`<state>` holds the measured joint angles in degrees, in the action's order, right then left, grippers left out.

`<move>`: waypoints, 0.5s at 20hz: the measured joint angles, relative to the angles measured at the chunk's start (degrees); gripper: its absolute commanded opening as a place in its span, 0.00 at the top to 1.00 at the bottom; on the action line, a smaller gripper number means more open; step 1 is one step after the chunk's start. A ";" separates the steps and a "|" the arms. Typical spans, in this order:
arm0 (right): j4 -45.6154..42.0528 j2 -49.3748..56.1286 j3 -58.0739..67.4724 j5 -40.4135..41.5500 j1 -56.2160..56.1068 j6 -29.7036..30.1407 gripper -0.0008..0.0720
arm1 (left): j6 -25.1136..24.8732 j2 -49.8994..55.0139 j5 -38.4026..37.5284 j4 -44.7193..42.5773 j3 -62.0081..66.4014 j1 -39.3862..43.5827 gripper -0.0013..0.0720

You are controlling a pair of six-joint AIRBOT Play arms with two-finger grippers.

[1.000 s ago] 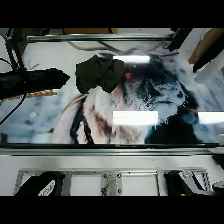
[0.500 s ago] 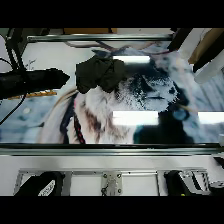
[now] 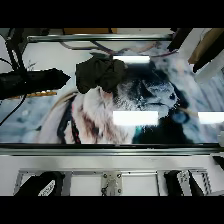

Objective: Fold the clothes and pants, and hang the long-sleeved shirts on hangers.

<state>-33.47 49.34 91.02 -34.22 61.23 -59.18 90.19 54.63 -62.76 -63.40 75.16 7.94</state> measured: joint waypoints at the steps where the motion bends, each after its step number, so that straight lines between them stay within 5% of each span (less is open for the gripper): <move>1: 0.52 -0.02 -1.18 -2.73 -4.74 2.40 0.18 | 0.00 0.00 0.00 0.04 -0.87 0.00 0.96; 10: 2.01 2.16 -20.04 -28.70 -51.06 14.40 0.18 | 0.02 0.00 0.07 3.72 -11.15 0.04 0.96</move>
<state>-31.46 51.51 70.98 -62.92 10.17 -44.77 90.21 54.63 -62.70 -59.68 64.01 7.99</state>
